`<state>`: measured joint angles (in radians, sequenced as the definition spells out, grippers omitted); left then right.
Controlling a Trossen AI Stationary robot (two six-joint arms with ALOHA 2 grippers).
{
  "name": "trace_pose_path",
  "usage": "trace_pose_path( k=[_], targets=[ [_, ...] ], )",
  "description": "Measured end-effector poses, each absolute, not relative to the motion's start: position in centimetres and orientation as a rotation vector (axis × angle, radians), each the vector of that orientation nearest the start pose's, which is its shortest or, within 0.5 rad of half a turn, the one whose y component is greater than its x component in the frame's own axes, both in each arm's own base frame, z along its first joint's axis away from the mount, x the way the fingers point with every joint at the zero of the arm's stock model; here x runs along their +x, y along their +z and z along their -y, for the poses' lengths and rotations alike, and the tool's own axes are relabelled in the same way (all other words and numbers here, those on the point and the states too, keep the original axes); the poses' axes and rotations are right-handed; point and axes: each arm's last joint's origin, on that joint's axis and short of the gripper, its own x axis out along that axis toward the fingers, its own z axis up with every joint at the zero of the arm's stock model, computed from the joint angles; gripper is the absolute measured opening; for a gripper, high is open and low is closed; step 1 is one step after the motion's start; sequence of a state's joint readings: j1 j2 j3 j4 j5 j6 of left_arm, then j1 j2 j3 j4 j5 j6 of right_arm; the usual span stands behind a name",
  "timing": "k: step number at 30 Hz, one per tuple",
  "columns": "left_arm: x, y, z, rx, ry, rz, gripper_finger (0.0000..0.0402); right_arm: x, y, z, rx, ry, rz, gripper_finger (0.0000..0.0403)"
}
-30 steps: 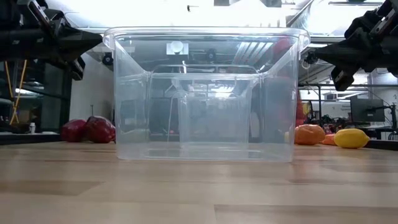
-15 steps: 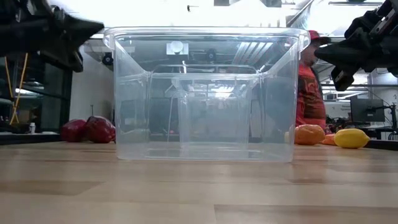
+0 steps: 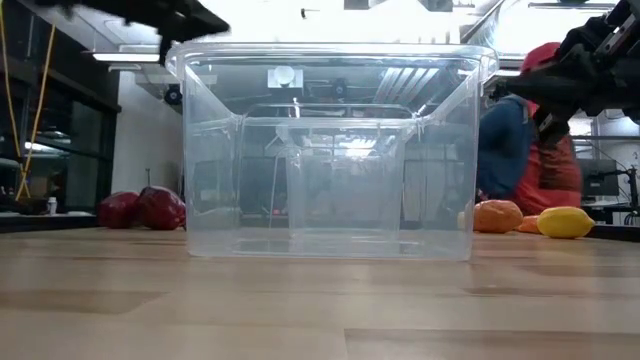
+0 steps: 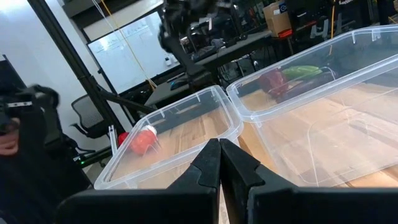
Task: Sort produce into baskets
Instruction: Put the purple eggplant in the top transparent bin
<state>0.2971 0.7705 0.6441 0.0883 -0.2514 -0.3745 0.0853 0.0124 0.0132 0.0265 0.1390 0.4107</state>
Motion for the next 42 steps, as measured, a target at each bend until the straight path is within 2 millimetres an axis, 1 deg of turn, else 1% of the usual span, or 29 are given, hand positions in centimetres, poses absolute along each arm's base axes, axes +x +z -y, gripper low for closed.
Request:
trace_pose_path(
  k=[3, 5, 7, 9, 13, 15, 17, 19, 22, 26, 30, 36, 42],
  targets=[
    [19.2, 32.8, -8.3, -0.368, 0.613, -0.232, 0.0039, 9.7, 17.0, -0.4, 0.414, -0.047, 0.038, 0.0000],
    [20.4, 32.8, -10.4, -0.385, 0.622, -0.422, 0.0075, 9.7, 17.0, -0.4, 0.414, -0.047, 0.038, 0.0000],
    [21.2, 32.7, -12.7, -0.426, 0.637, -0.560, 0.0119, 9.7, 16.9, -0.4, 0.413, -0.047, 0.037, 0.0000],
    [21.7, 31.7, -15.0, -0.478, 0.667, -0.670, 0.0167, 9.7, 17.0, -0.4, 0.414, -0.047, 0.037, 0.0000],
    [22.4, 28.2, -18.9, -0.618, 0.680, -0.817, 0.0258, 9.7, 17.0, -0.4, 0.414, -0.047, 0.038, 0.0000],
    [22.6, 26.8, -20.5, -0.677, 0.664, -0.845, 0.0292, 9.7, 17.0, -0.4, 0.414, -0.047, 0.037, 0.0000],
    [22.7, 25.3, -21.8, -0.695, 0.681, -0.891, 0.0317, 9.7, 17.0, -0.4, 0.414, -0.047, 0.038, 0.0000],
    [22.7, 23.7, -22.8, -0.705, 0.715, -0.945, 0.0328, 9.7, 17.0, -0.4, 0.414, -0.047, 0.038, 0.0000],
    [22.6, 21.7, -24.1, -0.716, 0.776, -1.002, 0.0332, 9.7, 17.0, -0.4, 0.414, -0.047, 0.038, 0.0000],
    [22.6, 19.3, -25.1, -0.730, 0.841, -1.082, 0.0333, 9.7, 17.0, -0.4, 0.413, -0.047, 0.038, 0.0000],
    [22.8, 17.6, -25.6, -0.747, 0.854, -1.130, 0.0333, 9.7, 17.0, -0.4, 0.413, -0.047, 0.038, 0.0000],
    [23.4, 15.6, -26.1, -0.785, 0.887, -1.144, 0.0333, 9.7, 17.0, -0.4, 0.413, -0.047, 0.038, 0.0000],
    [23.8, 14.3, -25.9, -0.754, 0.942, -1.198, 0.0333, 9.7, 16.9, -0.4, 0.413, -0.047, 0.037, 0.0000]
  ],
)
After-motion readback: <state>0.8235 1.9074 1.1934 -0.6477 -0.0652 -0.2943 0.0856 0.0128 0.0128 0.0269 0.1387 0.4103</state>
